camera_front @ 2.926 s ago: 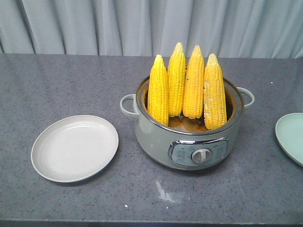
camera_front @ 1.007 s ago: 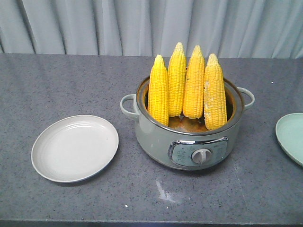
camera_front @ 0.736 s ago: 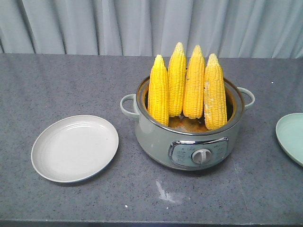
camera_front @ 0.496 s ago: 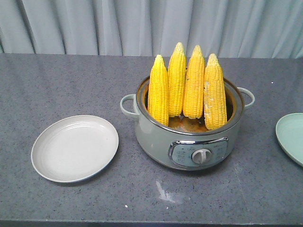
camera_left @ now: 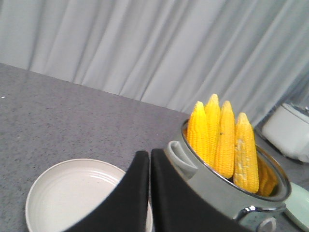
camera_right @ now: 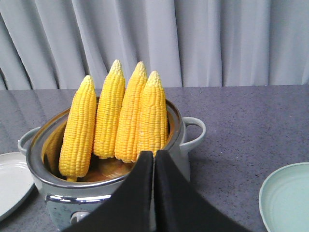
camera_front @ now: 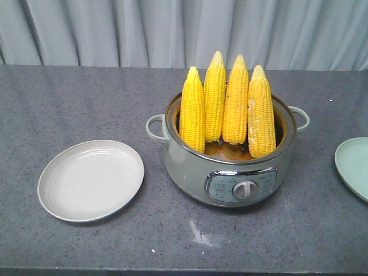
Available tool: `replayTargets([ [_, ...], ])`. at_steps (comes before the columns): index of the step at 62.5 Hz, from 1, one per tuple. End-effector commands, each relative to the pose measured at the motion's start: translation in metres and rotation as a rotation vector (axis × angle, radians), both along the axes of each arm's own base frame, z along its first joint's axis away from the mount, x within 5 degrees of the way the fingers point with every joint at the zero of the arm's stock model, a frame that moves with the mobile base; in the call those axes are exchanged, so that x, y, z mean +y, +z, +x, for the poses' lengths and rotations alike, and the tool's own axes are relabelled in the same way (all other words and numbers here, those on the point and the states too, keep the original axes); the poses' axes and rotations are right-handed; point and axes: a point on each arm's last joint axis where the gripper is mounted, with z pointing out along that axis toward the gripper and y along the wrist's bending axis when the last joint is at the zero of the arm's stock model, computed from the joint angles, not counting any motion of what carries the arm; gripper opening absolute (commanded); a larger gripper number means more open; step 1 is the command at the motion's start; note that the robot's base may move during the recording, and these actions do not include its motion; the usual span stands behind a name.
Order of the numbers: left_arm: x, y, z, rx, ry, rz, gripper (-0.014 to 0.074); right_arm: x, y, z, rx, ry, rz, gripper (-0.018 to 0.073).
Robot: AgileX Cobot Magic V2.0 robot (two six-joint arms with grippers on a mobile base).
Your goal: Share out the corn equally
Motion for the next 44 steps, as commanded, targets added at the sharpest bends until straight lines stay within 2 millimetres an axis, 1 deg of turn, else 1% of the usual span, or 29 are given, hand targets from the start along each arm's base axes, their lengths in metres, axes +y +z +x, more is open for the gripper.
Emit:
replayTargets([
  [1, -0.004, 0.021, 0.011, -0.077, -0.051, -0.006, -0.0007, -0.002, 0.017, 0.004, -0.094, -0.028, 0.011, 0.0012],
  [5, -0.006, 0.024, 0.018, -0.087, -0.087, -0.005, -0.0006, -0.001, 0.015, 0.004, -0.079, -0.011, -0.029, 0.0042],
  [8, -0.008, 0.026, 0.023, -0.092, -0.11, -0.012, -0.0004, 0.0, 0.013, 0.006, -0.059, 0.002, -0.043, 0.0083],
  [11, -0.009, 0.027, 0.027, -0.094, -0.131, -0.005, -0.0003, 0.001, 0.012, 0.008, -0.049, 0.015, -0.059, 0.0144],
  [16, -0.011, 0.026, 0.033, -0.083, -0.155, -0.014, 0.0001, 0.002, 0.011, 0.013, -0.047, 0.032, -0.085, 0.0286],
  [17, -0.011, 0.026, 0.033, -0.081, -0.159, -0.016, 0.0001, 0.002, 0.011, 0.014, -0.049, 0.033, -0.087, 0.0298],
  [18, -0.011, 0.026, 0.034, -0.078, -0.162, -0.014, 0.0002, 0.002, 0.011, 0.015, -0.052, 0.033, -0.09, 0.035],
  [22, -0.012, 0.024, 0.036, -0.067, -0.172, -0.015, 0.0004, 0.002, 0.012, 0.018, -0.061, 0.026, -0.076, 0.0476],
  [25, -0.012, 0.024, 0.037, -0.062, -0.173, -0.016, 0.0006, 0.001, 0.011, 0.023, -0.063, 0.014, -0.07, 0.0547],
  [27, -0.012, 0.024, 0.037, -0.06, -0.174, -0.016, 0.0007, 0.001, 0.012, 0.026, -0.065, 0.006, -0.063, 0.0575],
  [32, -0.012, 0.024, 0.038, -0.061, -0.172, -0.016, 0.0014, 0.001, 0.02, 0.036, -0.056, 0.007, -0.067, 0.0584],
  [34, -0.012, 0.024, 0.038, -0.061, -0.172, -0.017, 0.0016, 0.002, 0.025, 0.044, -0.046, 0.012, -0.079, 0.0578],
  [37, -0.012, 0.024, 0.038, -0.061, -0.172, -0.018, 0.0019, 0.003, 0.038, 0.055, -0.049, 0.026, -0.102, 0.0564],
  [39, -0.012, 0.024, 0.038, -0.061, -0.172, -0.018, 0.002, 0.005, 0.045, 0.066, -0.035, 0.041, -0.115, 0.0557],
  [40, -0.012, 0.024, 0.038, -0.061, -0.172, -0.018, 0.0021, 0.005, 0.05, 0.073, -0.029, 0.047, -0.119, 0.0555],
  [41, -0.012, 0.024, 0.038, -0.061, -0.172, -0.018, 0.0021, 0.006, 0.051, 0.081, -0.008, 0.057, -0.127, 0.0553],
  [42, -0.012, 0.024, 0.038, -0.061, -0.172, -0.018, 0.0021, 0.007, 0.057, 0.086, -0.014, 0.062, -0.133, 0.0553],
  [43, -0.012, 0.024, 0.038, -0.061, -0.172, -0.018, 0.0022, 0.008, 0.057, 0.094, 0.006, 0.07, -0.139, 0.0554],
  [44, -0.012, 0.024, 0.038, -0.061, -0.172, -0.018, 0.0022, 0.008, 0.063, 0.1, 0.004, 0.075, -0.142, 0.0554],
])
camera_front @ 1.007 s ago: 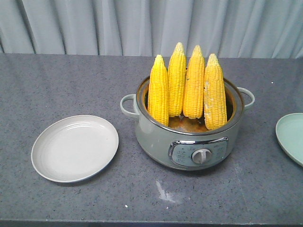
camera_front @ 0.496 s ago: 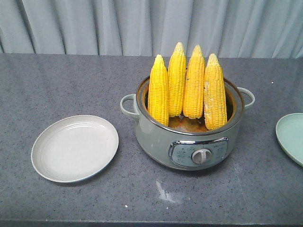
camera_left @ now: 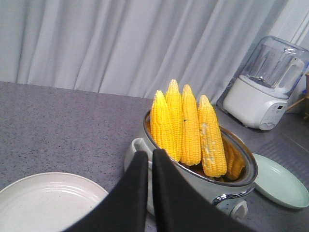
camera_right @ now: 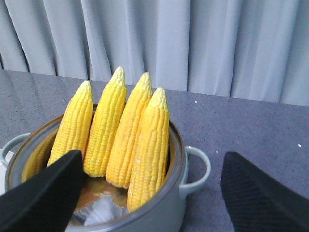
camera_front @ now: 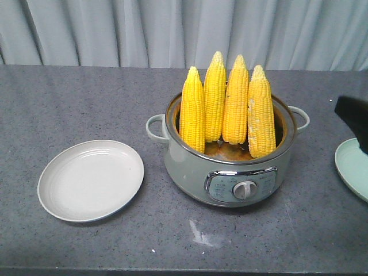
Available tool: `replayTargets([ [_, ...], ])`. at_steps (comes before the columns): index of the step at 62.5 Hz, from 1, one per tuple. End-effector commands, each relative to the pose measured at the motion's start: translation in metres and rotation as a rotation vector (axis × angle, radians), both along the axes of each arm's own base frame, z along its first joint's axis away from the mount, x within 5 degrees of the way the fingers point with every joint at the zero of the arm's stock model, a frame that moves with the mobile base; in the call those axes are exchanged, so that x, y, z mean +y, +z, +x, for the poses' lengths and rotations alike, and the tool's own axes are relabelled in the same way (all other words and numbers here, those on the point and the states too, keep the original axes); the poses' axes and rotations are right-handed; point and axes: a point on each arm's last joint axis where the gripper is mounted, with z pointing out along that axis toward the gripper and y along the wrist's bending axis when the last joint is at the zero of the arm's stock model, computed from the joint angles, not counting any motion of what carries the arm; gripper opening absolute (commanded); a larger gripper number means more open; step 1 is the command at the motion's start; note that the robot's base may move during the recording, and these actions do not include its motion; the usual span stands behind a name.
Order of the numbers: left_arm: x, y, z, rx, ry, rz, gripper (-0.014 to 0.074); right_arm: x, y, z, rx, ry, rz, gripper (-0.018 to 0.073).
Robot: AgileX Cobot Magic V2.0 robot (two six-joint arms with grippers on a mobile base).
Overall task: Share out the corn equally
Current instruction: 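Move the right gripper over the pot and grasp the nearest corn cob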
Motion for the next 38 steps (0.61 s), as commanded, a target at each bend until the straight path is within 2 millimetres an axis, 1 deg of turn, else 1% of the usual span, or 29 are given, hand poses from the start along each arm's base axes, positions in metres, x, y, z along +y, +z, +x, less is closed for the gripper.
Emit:
replayTargets([
  [1, 0.001, 0.013, 0.001, -0.038, 0.013, -0.052, 0.0022, 0.001, 0.028, 0.037, -0.031, 0.003, -0.014, 0.0554],
  [2, 0.001, 0.013, 0.001, -0.038, 0.013, -0.052, 0.0022, 0.002, 0.033, 0.042, -0.032, 0.009, -0.015, 0.0554],
  [3, 0.001, 0.013, 0.001, -0.038, 0.013, -0.052, 0.0023, 0.003, 0.033, 0.051, -0.013, 0.014, -0.017, 0.0554],
  [4, 0.001, 0.013, 0.001, -0.037, 0.012, -0.052, 0.0024, 0.004, 0.038, 0.057, -0.015, 0.02, -0.017, 0.0554],
  [5, 0.001, 0.013, 0.001, -0.037, 0.012, -0.052, 0.0024, 0.004, 0.037, 0.066, 0.003, 0.025, -0.017, 0.0554],
  [7, 0.001, 0.013, 0.001, -0.037, 0.012, -0.052, 0.0025, 0.006, 0.044, 0.08, 0.011, 0.037, -0.015, 0.0554],
  [9, 0.001, 0.013, 0.001, -0.037, 0.012, -0.052, 0.0025, 0.007, 0.043, 0.093, 0.03, 0.042, -0.016, 0.0554],
  [10, 0.001, 0.013, 0.001, -0.037, 0.012, -0.052, 0.0026, 0.008, 0.047, 0.099, 0.026, 0.045, -0.015, 0.0554],
  [14, 0.001, 0.013, 0.001, -0.037, 0.011, -0.051, 0.0028, 0.009, 0.047, 0.125, 0.046, 0.048, -0.011, 0.0554],
  [18, 0.001, 0.013, 0.001, -0.037, 0.011, -0.051, 0.0031, 0.01, 0.044, 0.144, 0.064, 0.05, -0.009, 0.0554],
  [28, 0.0, 0.013, 0.001, -0.036, 0.009, -0.052, 0.0036, 0.017, 0.027, 0.171, 0.149, 0.105, 0.024, 0.0564],
  [38, 0.0, 0.013, 0.001, -0.035, 0.008, -0.052, 0.004, 0.021, 0.019, 0.185, 0.181, 0.143, 0.061, 0.0594],
])
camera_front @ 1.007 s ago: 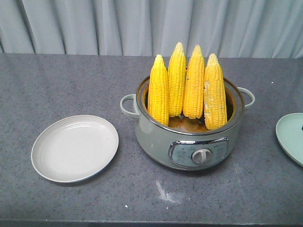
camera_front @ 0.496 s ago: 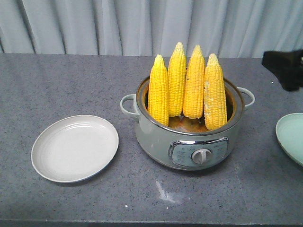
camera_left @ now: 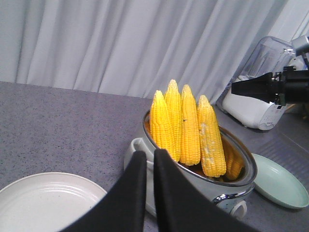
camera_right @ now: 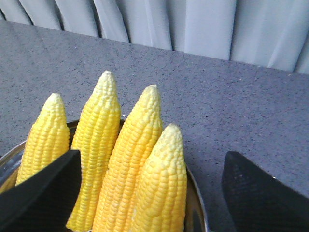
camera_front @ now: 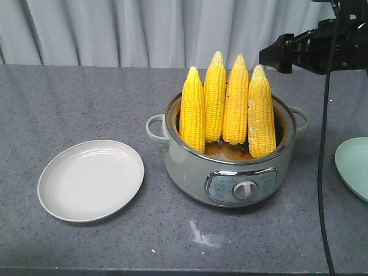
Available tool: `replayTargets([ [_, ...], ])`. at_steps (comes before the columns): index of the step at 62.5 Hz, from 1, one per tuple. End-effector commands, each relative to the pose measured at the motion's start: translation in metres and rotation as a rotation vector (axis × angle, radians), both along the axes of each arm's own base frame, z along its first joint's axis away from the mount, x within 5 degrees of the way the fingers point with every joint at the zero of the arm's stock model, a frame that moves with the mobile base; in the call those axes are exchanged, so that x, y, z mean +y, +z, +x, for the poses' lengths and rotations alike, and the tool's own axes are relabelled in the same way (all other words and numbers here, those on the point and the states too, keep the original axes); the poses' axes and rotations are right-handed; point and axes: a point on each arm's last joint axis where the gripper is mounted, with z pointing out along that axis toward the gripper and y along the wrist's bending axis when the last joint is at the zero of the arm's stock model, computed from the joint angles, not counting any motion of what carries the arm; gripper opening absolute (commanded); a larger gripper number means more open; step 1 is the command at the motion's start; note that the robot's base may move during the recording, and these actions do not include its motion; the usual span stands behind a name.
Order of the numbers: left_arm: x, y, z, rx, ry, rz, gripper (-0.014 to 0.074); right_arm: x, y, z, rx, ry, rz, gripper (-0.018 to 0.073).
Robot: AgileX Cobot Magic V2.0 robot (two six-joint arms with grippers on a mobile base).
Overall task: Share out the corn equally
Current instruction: 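Move the right gripper over the pot and grasp the nearest corn cob, then lift the corn cob out and lower it onto the pale green plate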
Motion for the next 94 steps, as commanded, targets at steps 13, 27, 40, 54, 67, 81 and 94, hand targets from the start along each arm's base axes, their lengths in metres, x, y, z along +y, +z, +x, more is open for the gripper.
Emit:
replayTargets([
  [13, 0.0, 0.012, 0.001, -0.032, 0.004, -0.049, 0.0041, 0.001, 0.018, 0.008, -0.111, -0.023, 0.076, 0.0594],
  [27, 0.0, 0.012, 0.001, -0.032, 0.004, -0.048, 0.0041, 0.002, -0.001, 0.022, -0.082, -0.009, 0.037, 0.0594],
  [40, 0.0, 0.012, 0.001, -0.031, 0.001, -0.048, 0.0041, 0.003, -0.016, 0.031, -0.037, -0.011, 0.039, 0.0594],
  [54, -0.001, 0.012, 0.0, -0.025, -0.013, -0.046, 0.0041, 0.006, -0.039, 0.04, 0.053, 0.025, 0.042, 0.0573],
  [67, -0.002, 0.012, 0.0, -0.024, -0.018, -0.045, 0.0041, 0.007, -0.038, 0.038, 0.059, 0.036, 0.042, 0.0392],
  [81, -0.002, 0.012, 0.0, -0.024, -0.017, -0.046, 0.0041, 0.008, -0.039, 0.037, 0.068, 0.049, 0.039, 0.0104],
  [94, -0.002, 0.012, 0.0, -0.024, -0.017, -0.046, 0.0041, 0.006, -0.034, 0.036, 0.048, 0.04, 0.043, -0.0011],
])
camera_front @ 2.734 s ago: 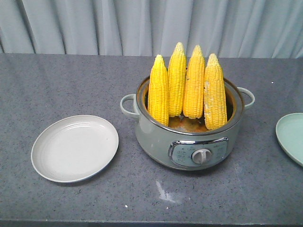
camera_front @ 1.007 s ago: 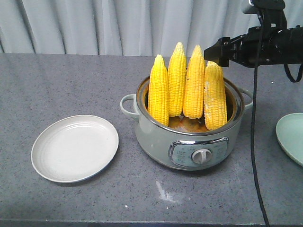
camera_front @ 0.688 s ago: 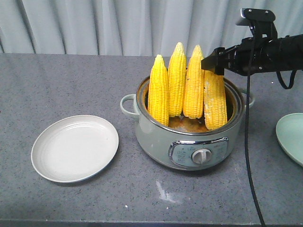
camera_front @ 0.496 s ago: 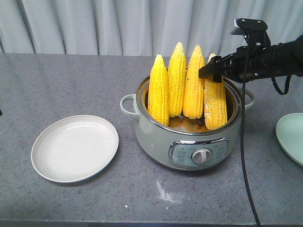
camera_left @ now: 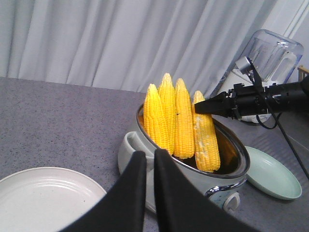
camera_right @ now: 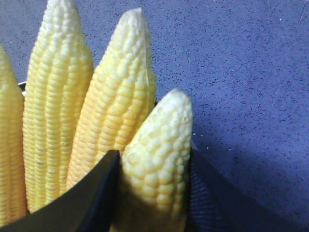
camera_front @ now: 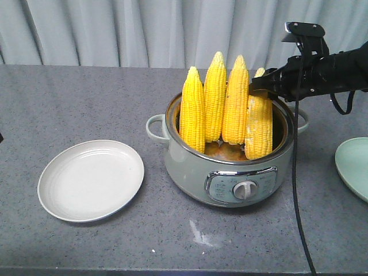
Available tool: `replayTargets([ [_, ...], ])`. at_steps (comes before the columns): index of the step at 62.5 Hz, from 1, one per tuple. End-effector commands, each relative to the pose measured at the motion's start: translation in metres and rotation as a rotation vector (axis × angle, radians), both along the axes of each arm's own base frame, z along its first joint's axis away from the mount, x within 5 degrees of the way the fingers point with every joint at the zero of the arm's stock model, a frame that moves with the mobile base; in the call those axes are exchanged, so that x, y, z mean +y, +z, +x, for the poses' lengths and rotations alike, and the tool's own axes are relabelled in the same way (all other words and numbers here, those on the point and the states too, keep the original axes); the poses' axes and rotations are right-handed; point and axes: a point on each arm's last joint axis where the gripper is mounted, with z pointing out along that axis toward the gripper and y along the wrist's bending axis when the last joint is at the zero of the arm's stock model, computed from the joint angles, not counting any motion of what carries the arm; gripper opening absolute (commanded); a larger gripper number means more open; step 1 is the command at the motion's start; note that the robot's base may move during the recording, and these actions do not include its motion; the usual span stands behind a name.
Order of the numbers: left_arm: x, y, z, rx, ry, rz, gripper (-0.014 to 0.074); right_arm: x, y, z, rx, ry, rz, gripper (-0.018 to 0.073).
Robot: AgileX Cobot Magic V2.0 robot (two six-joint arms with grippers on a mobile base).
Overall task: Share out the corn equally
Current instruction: 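Lift the corn cob out and lower it onto the pale green plate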
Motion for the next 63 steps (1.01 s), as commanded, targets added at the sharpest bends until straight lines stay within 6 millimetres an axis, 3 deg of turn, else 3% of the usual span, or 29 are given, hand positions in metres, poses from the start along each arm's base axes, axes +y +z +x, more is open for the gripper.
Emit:
replayTargets([
  [1, 0.001, 0.013, 0.001, -0.036, 0.013, -0.05, 0.0041, -0.002, 0.036, -0.007, -0.12, -0.03, 0.031, -0.001],
  [14, 0.001, 0.013, 0.001, -0.036, 0.013, -0.05, 0.0041, -0.008, 0.075, -0.022, -0.275, -0.101, 0.036, -0.001],
  [24, 0.001, 0.013, 0.001, -0.036, 0.013, -0.05, 0.0041, -0.014, 0.117, -0.049, -0.416, -0.141, 0.042, -0.001],
  [33, 0.001, 0.013, 0.001, -0.036, 0.012, -0.05, 0.0041, -0.017, 0.158, -0.09, -0.545, -0.14, 0.038, -0.001],
  [45, 0.001, 0.013, 0.001, -0.036, 0.012, -0.05, 0.0041, -0.017, 0.203, -0.165, -0.656, -0.072, 0.037, -0.001],
  [56, 0.001, 0.013, 0.001, -0.036, 0.013, -0.049, 0.0041, -0.028, 0.218, -0.22, -0.649, -0.085, -0.009, -0.0006],
  [63, 0.001, 0.013, 0.001, -0.036, 0.013, -0.049, 0.0041, -0.046, 0.213, -0.235, -0.572, -0.209, -0.118, -0.0006],
])
